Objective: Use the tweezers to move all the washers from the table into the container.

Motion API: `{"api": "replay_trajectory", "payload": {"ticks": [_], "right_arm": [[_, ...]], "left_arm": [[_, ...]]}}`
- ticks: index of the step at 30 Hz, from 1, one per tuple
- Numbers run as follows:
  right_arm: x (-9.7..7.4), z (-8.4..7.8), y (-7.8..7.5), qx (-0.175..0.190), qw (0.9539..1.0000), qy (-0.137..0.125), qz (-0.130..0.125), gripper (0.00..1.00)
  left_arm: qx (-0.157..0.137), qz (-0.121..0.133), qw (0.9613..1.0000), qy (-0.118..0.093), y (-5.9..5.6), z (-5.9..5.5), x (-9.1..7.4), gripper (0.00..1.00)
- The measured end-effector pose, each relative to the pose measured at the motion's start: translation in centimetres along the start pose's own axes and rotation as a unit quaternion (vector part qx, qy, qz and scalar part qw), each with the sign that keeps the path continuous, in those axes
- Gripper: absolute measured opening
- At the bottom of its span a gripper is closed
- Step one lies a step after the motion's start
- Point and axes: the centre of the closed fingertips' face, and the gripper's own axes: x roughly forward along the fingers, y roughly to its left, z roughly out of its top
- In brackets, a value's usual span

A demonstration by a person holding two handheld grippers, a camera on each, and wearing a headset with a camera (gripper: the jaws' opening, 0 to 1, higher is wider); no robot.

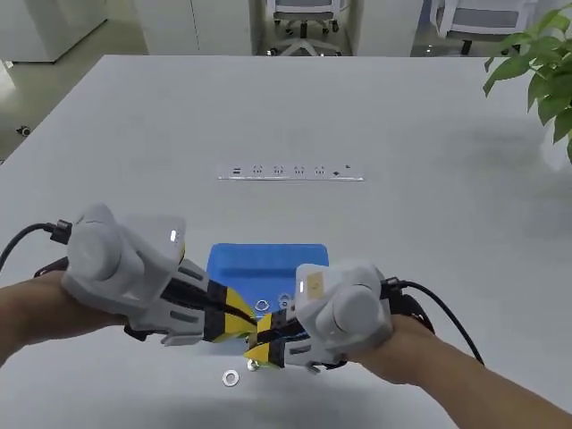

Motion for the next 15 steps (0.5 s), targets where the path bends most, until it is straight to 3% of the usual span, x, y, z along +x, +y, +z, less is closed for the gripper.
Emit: {"api": "replay_trajectory", "payload": {"ticks": [6, 11, 15], "right_arm": [[-0.4, 0.7, -0.1, 0.002, 1.0, -0.006, -0.003, 0.08], [-0.8, 1.4, 0.1, 0.005, 0.9999, -0.011, -0.006, 0.09], [-1.4, 2.1, 0.1, 0.009, 0.9998, -0.016, -0.012, 0.09]], "left_arm": [[-0.012, 0.011, 0.9998, -0.015, 0.1, 0.4, -0.7, 0.07], [-0.029, 0.031, 0.9986, -0.031, 0.2, 0.4, -1.7, 0.17], [-0.06, 0.05, 0.9955, -0.054, 0.0, 0.4, -2.4, 0.27]]}}
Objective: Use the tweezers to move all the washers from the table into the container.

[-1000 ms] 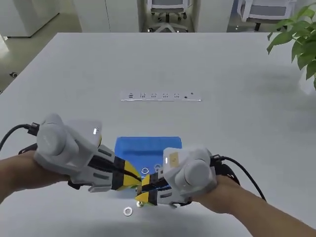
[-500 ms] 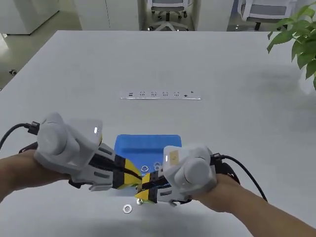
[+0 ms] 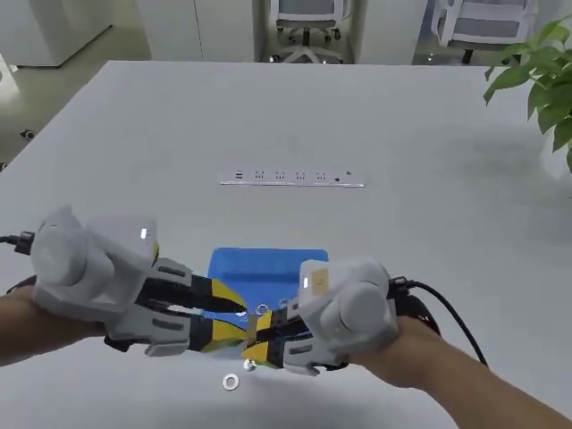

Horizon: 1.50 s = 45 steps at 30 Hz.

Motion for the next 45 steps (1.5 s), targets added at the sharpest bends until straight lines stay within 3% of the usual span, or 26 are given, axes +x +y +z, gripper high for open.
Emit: {"api": "replay_trajectory", "payload": {"ticks": [6, 8, 12, 17, 25, 36, 45], "right_arm": [[-0.9, 1.2, 0.0, 0.001, 1.0, -0.007, -0.004, 0.09], [-1.2, 1.4, -0.1, -0.001, 0.9999, -0.008, -0.006, 0.09], [-2.0, 2.0, -0.5, 0.002, 0.9999, -0.01, -0.012, 0.09], [-3.2, 3.0, -1.3, 0.007, 0.9995, -0.018, -0.024, 0.09], [-4.4, 4.3, -3.6, 0.005, 0.9984, -0.032, -0.047, 0.09], [-3.5, 3.2, -5.9, -0.01, 0.9981, -0.024, -0.056, 0.09], [-2.3, 1.4, -6.7, -0.018, 0.9987, -0.01, -0.048, 0.09]], "left_arm": [[-0.026, 0.022, 0.9994, -0.01, -0.3, -0.7, -0.8, 0.43], [-0.03, 0.043, 0.9985, -0.017, 0.1, -0.7, -1.2, 0.46], [-0.046, 0.062, 0.9965, -0.031, 0.3, -0.7, -1.8, 0.53], [-0.076, 0.101, 0.9901, -0.061, 0.7, -0.5, -2.9, 0.72], [-0.093, 0.128, 0.9854, -0.063, 0.2, -1.5, -3.6, 0.87], [-0.101, 0.149, 0.9803, -0.082, 0.6, -1.0, -4.2, 0.98], [-0.105, 0.144, 0.9806, -0.082, 0.4, -0.9, -4.0, 0.99]]}}
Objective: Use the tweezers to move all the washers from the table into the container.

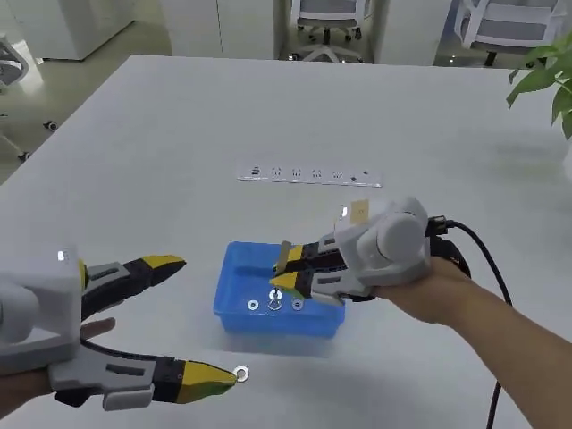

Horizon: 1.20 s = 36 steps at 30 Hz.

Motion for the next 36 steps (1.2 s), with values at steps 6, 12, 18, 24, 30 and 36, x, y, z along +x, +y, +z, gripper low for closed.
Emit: {"api": "replay_trajectory", "payload": {"ticks": [6, 12, 18, 24, 30, 36], "right_arm": [[0.6, -1.4, 0.0, -0.013, 0.9998, 0.014, 0.01, 0.09], [1.3, -2.3, 0.0, -0.013, 0.9994, 0.021, 0.023, 0.09], [1.9, -3.0, 0.0, -0.018, 0.999, 0.027, 0.032, 0.09], [2.2, -3.4, 0.1, -0.022, 0.9985, 0.03, 0.04, 0.09], [2.5, -3.9, 0.2, -0.023, 0.9982, 0.033, 0.045, 0.09], [2.7, -4.3, 0.5, -0.026, 0.9973, 0.035, 0.058, 0.1]], "left_arm": [[0.003, -0.004, 1.0, 0.0, 0.1, 0.2, 0.5, 0.99], [0.009, -0.01, 0.9999, -0.004, 0.6, 1.0, 1.4, 0.97], [0.025, -0.03, 0.9992, 0.0, 1.0, 2.1, 2.9, 0.85], [0.041, -0.053, 0.9978, 0.005, 1.4, 2.8, 4.7, 0.67], [0.062, -0.07, 0.9954, 0.021, 1.7, 2.8, 6.5, 0.47], [0.094, -0.077, 0.9913, 0.049, 2.4, 2.1, 7.9, 0.27]]}}
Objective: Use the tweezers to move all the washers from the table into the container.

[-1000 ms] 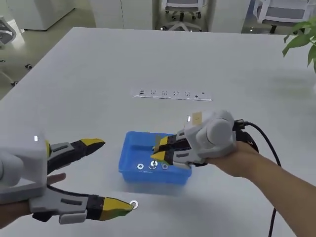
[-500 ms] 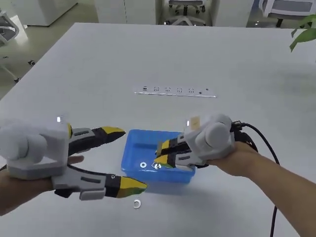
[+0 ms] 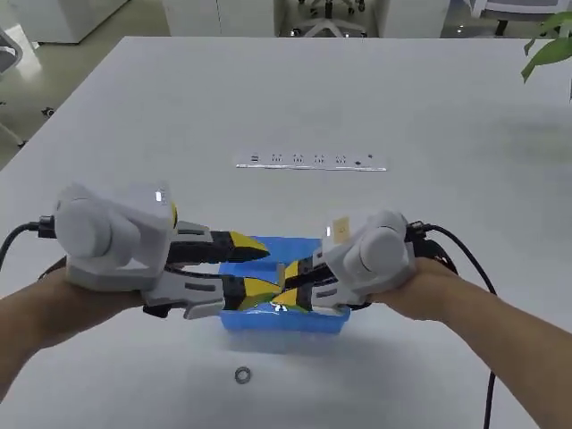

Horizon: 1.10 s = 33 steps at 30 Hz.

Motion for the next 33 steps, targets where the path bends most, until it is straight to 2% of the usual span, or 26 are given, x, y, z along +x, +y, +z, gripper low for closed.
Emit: {"api": "replay_trajectory", "payload": {"ticks": [3, 7, 12, 16, 19, 25, 28, 33], "right_arm": [[0.0, 0.0, 0.0, 0.0, 1.0, -0.001, 0.002, 0.1], [0.0, 0.0, -0.1, -0.001, 1.0, -0.003, 0.005, 0.1], [0.1, 0.0, -0.1, -0.004, 1.0, -0.003, 0.006, 0.1], [0.2, 0.0, 0.0, -0.007, 0.9999, -0.002, 0.008, 0.1], [0.2, 0.0, -0.1, -0.006, 1.0, -0.001, 0.006, 0.11], [0.0, 0.1, -0.1, 0.0, 1.0, 0.0, 0.004, 0.12], [-0.4, 0.2, -0.1, 0.016, 0.9999, -0.002, 0.0, 0.15], [-0.9, 0.4, 0.0, 0.021, 0.9998, -0.002, -0.004, 0.19]], "left_arm": [[0.008, -0.003, 0.9999, 0.009, 0.3, -0.3, 0.5, 0.24], [0.019, -0.02, 0.9995, 0.016, 0.1, -0.4, 1.2, 0.2], [0.029, -0.028, 0.9988, 0.028, 0.2, -0.8, 1.8, 0.13], [0.04, -0.029, 0.9981, 0.036, 0.1, -0.9, 2.0, 0.07], [0.047, -0.029, 0.9978, 0.036, 0.3, -0.9, 1.9, 0.07], [0.039, -0.029, 0.9981, 0.038, 0.5, -1.1, 1.7, 0.05], [0.035, -0.032, 0.9982, 0.038, 0.4, -1.1, 1.6, 0.05], [0.03, -0.034, 0.9984, 0.033, 0.3, -0.7, 1.5, 0.05]]}}
